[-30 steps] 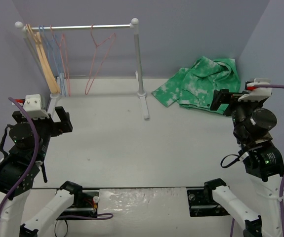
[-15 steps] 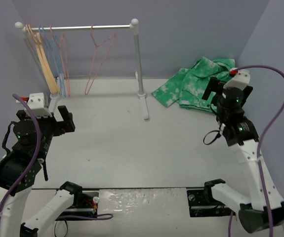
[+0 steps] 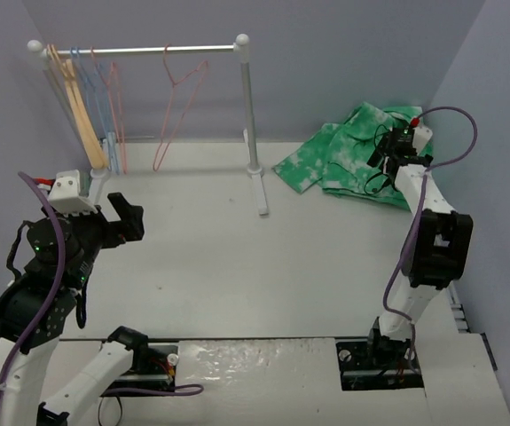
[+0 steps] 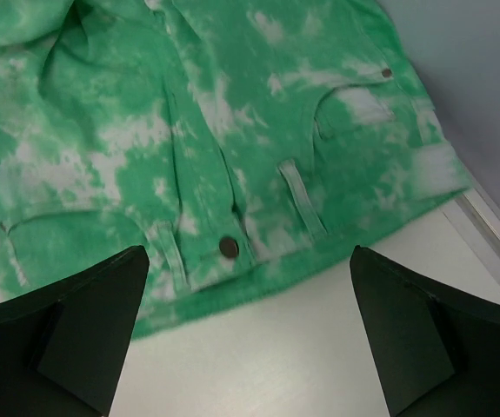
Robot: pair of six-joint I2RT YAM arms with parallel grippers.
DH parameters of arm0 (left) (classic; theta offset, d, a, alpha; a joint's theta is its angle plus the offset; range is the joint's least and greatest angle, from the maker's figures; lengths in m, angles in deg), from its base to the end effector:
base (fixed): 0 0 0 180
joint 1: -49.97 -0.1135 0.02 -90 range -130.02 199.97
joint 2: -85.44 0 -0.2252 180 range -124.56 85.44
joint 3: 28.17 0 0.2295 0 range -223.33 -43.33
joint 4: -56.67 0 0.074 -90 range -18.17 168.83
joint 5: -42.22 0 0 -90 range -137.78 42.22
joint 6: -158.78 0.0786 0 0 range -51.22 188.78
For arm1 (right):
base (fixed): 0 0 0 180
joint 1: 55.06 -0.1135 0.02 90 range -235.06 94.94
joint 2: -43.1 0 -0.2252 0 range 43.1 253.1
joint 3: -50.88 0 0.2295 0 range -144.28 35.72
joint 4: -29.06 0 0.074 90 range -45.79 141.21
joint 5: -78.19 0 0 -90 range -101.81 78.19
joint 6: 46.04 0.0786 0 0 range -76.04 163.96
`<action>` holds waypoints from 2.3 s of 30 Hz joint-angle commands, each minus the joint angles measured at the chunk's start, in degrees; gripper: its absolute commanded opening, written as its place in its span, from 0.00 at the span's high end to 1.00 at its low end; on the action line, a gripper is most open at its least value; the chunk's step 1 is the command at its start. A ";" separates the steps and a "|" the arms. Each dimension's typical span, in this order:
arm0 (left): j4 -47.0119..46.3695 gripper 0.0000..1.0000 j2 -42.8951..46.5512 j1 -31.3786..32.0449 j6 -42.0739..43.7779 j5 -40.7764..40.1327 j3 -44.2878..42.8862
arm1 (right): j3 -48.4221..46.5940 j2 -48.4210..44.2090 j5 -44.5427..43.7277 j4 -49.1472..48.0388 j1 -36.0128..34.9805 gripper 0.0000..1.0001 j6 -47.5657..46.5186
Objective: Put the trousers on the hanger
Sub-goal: Pick up the trousers from the corner of the board, then place the trousers at the center of the board.
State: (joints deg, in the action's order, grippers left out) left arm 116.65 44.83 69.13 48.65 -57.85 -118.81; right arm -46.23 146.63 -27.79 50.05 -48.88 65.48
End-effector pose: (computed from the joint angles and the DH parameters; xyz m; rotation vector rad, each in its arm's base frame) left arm 0.1420 -0.0348 0.4098 -0.1443 1.7486 -0.3489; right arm 0.4287 -0.0682 0.2379 0.6521 1.9237 -0.1173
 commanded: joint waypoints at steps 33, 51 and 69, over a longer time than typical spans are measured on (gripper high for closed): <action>-4.62 0.03 -9.14 0.61 -3.98 9.80 -10.67 | -38.87 -13.09 -14.40 12.23 -23.41 1.00 -11.49; 5.37 0.03 -4.26 2.02 0.63 -1.46 -13.31 | -17.16 -11.23 -15.62 13.42 -75.10 0.25 6.43; -5.31 0.03 -5.14 2.02 -24.91 12.00 21.07 | 14.01 -20.26 0.12 9.35 -13.06 0.18 9.77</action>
State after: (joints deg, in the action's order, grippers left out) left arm 119.61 41.02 70.92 32.99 -49.16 -102.79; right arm -37.77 121.02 -36.98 63.11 -70.44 71.65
